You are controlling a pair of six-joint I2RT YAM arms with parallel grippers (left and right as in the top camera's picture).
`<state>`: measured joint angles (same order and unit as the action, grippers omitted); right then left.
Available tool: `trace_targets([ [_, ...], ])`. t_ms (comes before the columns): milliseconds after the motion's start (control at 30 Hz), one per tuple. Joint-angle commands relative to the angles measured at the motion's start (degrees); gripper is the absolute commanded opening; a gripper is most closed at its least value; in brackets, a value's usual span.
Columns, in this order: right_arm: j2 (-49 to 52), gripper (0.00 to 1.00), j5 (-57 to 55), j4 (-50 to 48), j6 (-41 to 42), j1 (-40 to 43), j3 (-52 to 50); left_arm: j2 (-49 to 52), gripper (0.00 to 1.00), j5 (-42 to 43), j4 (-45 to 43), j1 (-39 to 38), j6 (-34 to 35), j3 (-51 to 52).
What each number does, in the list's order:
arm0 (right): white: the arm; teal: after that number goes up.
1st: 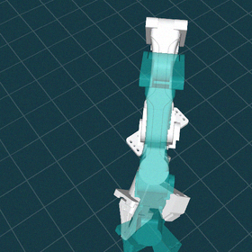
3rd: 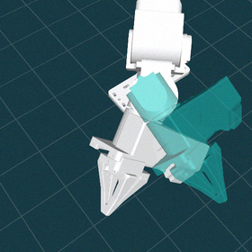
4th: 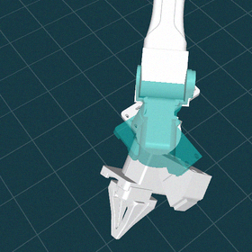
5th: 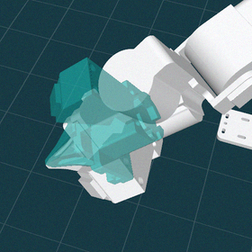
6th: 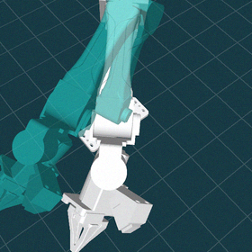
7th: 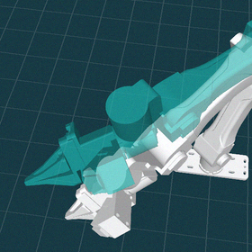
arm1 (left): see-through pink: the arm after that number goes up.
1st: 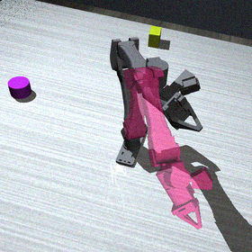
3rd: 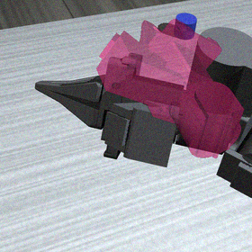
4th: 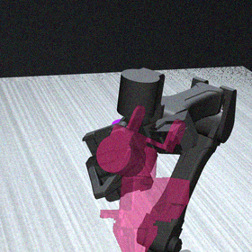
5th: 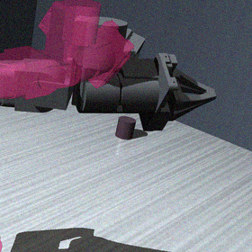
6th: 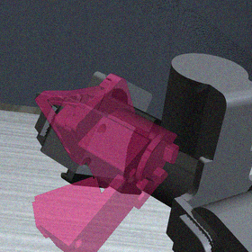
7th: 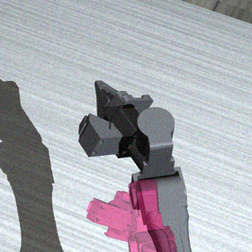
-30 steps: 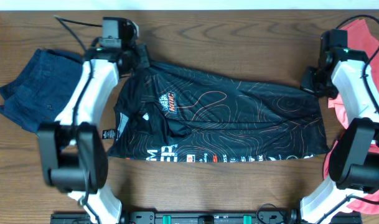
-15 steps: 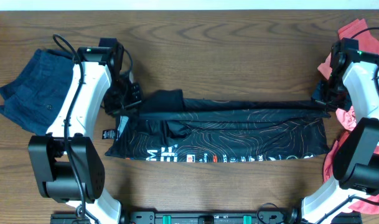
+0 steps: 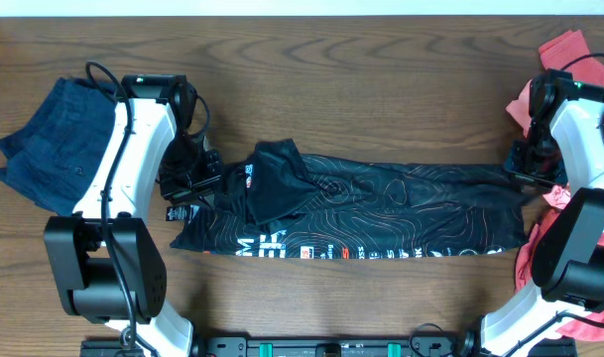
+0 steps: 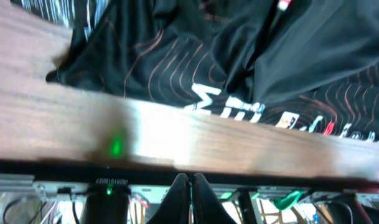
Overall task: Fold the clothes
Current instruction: 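Fold the top edge down toward the bottom edge with both grippers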
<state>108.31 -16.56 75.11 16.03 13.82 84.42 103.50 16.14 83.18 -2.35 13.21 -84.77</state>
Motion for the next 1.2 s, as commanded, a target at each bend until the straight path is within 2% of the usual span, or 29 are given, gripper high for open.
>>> trace_targets([
  [0,-1.05,0.25,-1.25,0.76,-0.39,0.79,0.15,-0.44,0.06,-0.66,-1.92,0.24,-0.92,0.44],
  [233,-1.05,0.26,0.92,0.26,-0.39,0.79,0.15,-0.42,0.07,2.16,-13.27,-0.68,-0.96,0.44],
  [267,-1.05,0.26,2.49,-0.31,-0.44,0.79,0.15,-0.42,0.17,2.29,-15.78,-1.33,-0.96,0.44],
  [300,-1.05,0.26,4.28,-0.7,-0.81,0.79,0.15,-0.39,0.37,2.27,-17.79,-1.95,-0.96,0.46],
  [400,-1.05,0.27,9.42,-1.31,-3.67,0.76,0.15,-0.04,0.55,2.25,-24.52,-4.31,-1.05,0.46],
  [433,-1.05,0.28,10.58,-1.44,-4.2,0.79,0.15,0.2,0.59,2.23,-26.43,-5.05,-1.2,0.46],
  [567,-1.05,0.33,11.3,-1.33,-4.33,0.72,0.15,2.64,0.62,-0.68,-33.07,-8.39,-1.62,0.46],
  [700,-1.05,0.36,11.26,-0.72,-4.33,0.74,0.15,7.3,0.62,-1.01,-37.35,-10.4,-1.6,0.44],
  [933,-1.05,0.36,11.23,-0.63,-4.33,0.74,0.15,14.49,0.61,-0.94,-40.28,-11.47,-1.6,0.46],
  [1067,-1.05,0.36,11.21,-0.76,-4.33,0.74,0.15,15.32,0.25,-0.92,-40.46,-11.5,-1.6,0.44],
  [1133,-1.05,0.36,11.23,-0.83,-4.33,0.74,0.15,14.99,0.14,-0.31,-40.48,-11.5,-1.62,0.44],
  [1167,-1.05,0.36,11.23,-0.92,-4.33,0.74,0.15,14.75,0.14,-0.31,-40.48,-11.5,-1.6,0.44],
])
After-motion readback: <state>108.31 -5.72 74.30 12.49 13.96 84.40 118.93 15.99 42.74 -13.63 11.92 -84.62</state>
